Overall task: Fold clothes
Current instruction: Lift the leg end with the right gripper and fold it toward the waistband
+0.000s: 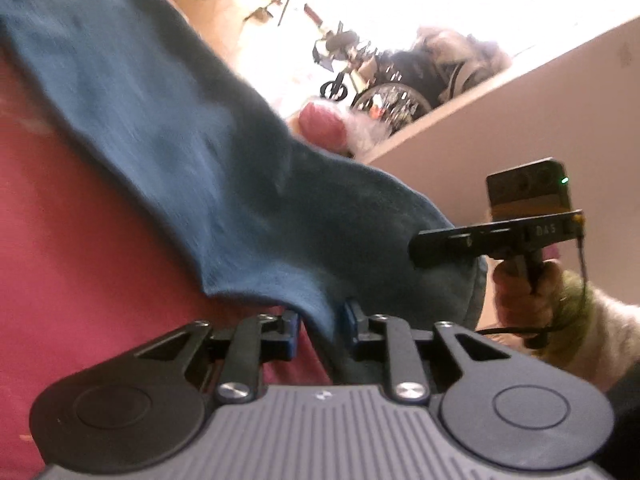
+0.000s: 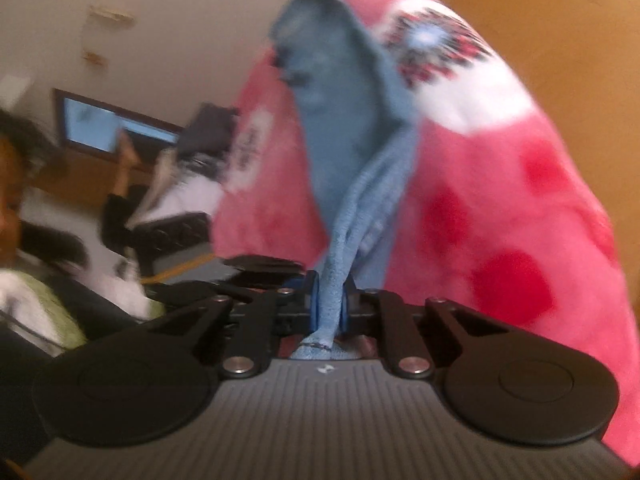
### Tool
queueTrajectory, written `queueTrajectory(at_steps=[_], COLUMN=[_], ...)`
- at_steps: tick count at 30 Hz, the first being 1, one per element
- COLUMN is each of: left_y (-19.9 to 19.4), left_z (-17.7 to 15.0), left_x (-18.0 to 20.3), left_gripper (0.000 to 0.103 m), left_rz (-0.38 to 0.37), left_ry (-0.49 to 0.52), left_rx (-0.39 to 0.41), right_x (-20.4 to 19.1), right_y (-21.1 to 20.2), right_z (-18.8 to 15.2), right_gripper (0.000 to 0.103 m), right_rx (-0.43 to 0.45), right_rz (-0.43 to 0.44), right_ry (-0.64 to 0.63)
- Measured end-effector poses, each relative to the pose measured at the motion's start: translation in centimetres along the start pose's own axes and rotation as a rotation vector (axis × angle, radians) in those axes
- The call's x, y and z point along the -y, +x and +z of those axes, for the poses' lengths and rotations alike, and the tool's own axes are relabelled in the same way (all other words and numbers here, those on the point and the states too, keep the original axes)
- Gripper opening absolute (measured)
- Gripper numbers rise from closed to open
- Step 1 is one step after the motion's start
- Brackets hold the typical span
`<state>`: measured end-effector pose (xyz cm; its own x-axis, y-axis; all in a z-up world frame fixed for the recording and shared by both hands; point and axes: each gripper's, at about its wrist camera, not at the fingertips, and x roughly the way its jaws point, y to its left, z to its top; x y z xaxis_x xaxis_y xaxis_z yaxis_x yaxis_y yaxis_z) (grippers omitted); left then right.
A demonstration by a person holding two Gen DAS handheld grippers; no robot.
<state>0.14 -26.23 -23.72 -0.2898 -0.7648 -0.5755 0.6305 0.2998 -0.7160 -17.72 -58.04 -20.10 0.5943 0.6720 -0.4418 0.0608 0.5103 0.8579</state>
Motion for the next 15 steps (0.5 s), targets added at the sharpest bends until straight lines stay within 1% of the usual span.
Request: queueTrajectory(at_steps=[1, 2, 4, 6, 8, 10, 11, 13, 15], left_y=[-1.2, -2.5, -5.3, -7.8, -9.7, -11.1, -11.3, -11.1, -10.5], left_z=[0.2, 0.4, 0.8, 1.2, 1.4, 1.5, 1.6, 1.8, 2.1], left_x=[-0.2, -0.2, -0.2, -0.5, -1.3, -2.3, -2.5, -2.9, -3.6], left_gripper=[0.032, 0.033, 0.043, 0.047, 0.049, 0.052, 0.053, 0.058, 0.061], left_rz=[-0.001, 0.008, 0.058, 0.120, 0.174, 0.220, 0.238, 0.276, 0.312], left_ry=[0.017, 0.051, 0.131, 0.180, 0.173, 0.154, 0.152, 0.156, 0.152], left_rx=[0.026, 0.056, 0.124, 0.189, 0.242, 0.286, 0.302, 0.322, 0.320], right_x=[-0.6, -1.0, -1.7, -2.0, -2.1, -1.8, -1.6, -1.2, -0.6], right_y=[0.1, 0.4, 1.1, 2.1, 3.4, 4.8, 5.5, 7.0, 8.5], right_z=[0.6, 1.2, 2.7, 4.2, 5.7, 7.6, 8.4, 10.1, 11.6], right_gripper=[0.009, 0.009, 0.009, 0.009, 0.009, 0.009, 0.009, 0.009, 0.010], right_rx=[0.012, 0.025, 0.051, 0.075, 0.095, 0.111, 0.116, 0.120, 0.111], right_rz=[0.026, 0.053, 0.106, 0.150, 0.189, 0.221, 0.228, 0.239, 0.237], right_ry=[-0.005, -0.005, 0.002, 0.017, 0.041, 0.072, 0.087, 0.117, 0.144])
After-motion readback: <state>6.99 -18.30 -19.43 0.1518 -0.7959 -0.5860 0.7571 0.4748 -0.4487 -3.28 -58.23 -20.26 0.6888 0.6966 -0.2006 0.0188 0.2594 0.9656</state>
